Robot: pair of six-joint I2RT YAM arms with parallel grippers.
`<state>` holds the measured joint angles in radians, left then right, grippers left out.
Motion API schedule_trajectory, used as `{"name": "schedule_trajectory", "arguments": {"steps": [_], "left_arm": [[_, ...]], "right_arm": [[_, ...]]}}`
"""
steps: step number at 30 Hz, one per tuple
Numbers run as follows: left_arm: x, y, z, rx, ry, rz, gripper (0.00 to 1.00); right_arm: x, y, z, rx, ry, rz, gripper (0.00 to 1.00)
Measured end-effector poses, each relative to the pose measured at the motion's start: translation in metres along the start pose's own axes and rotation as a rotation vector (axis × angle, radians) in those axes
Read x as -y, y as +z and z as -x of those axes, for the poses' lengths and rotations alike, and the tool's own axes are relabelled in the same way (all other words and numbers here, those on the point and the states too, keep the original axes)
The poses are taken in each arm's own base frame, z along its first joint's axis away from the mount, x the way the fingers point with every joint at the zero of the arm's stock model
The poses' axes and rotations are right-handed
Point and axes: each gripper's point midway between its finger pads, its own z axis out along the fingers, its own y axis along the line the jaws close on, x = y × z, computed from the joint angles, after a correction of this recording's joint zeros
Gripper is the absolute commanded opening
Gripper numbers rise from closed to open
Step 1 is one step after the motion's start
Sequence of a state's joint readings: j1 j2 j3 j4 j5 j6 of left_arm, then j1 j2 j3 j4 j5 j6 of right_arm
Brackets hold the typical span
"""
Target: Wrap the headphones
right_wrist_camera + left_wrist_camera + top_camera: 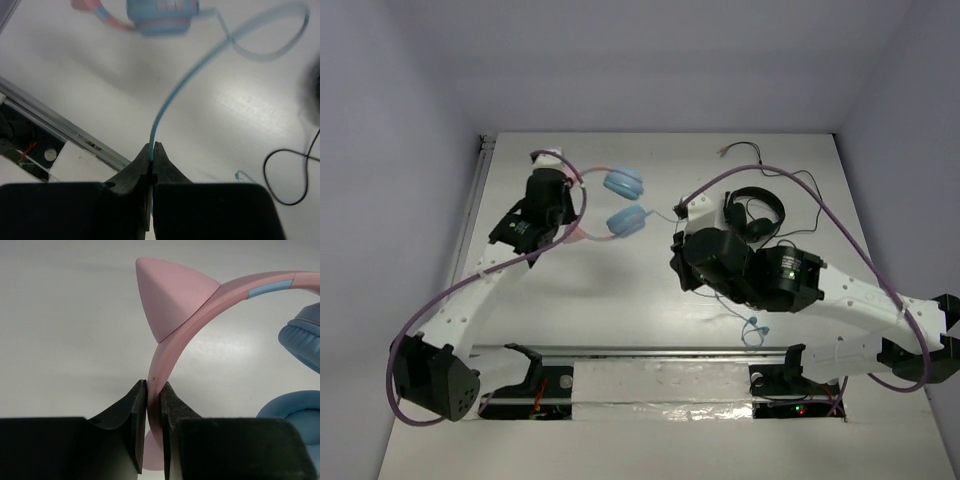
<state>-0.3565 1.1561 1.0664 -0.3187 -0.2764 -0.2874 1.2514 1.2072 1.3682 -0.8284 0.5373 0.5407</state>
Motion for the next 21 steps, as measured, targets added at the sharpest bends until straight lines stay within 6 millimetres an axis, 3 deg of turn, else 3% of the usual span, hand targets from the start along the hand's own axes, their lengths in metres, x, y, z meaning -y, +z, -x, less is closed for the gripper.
{"name": "schedule_trajectory", "arguments": {"steps": [4,7,11,14,17,21], "left_arm": [[0.035,0.005,-0.055,-0.153,0.191,-0.078,0.00],[0.029,0.008,-0.078,-0.216,0.259,-0.062,0.00],[0.019,0.008,-0.088,-0.246,0.301,-0.029,0.00],[0.031,0.005,-0.092,-0.251,0.336,-0.077,0.00],[0.068,-0.010,-0.103,-0.253,0.403,-0.222,0.00],[0.106,-0.039,-0.114,-0.256,0.449,-0.420,0.00]], "right_arm": [[-0.011,-0.020,0.057,0.095,-0.115,0.030,0.00],[-0.020,-0.028,0.074,0.108,-0.236,0.081,0.00],[-0.036,-0.030,0.081,0.078,-0.367,0.153,0.00],[-0.050,-0.026,0.084,0.070,-0.458,0.212,0.00],[-0.054,-0.017,0.087,0.060,-0.513,0.247,0.00],[-0.039,-0.002,0.099,0.069,-0.526,0.231,0.00]]}}
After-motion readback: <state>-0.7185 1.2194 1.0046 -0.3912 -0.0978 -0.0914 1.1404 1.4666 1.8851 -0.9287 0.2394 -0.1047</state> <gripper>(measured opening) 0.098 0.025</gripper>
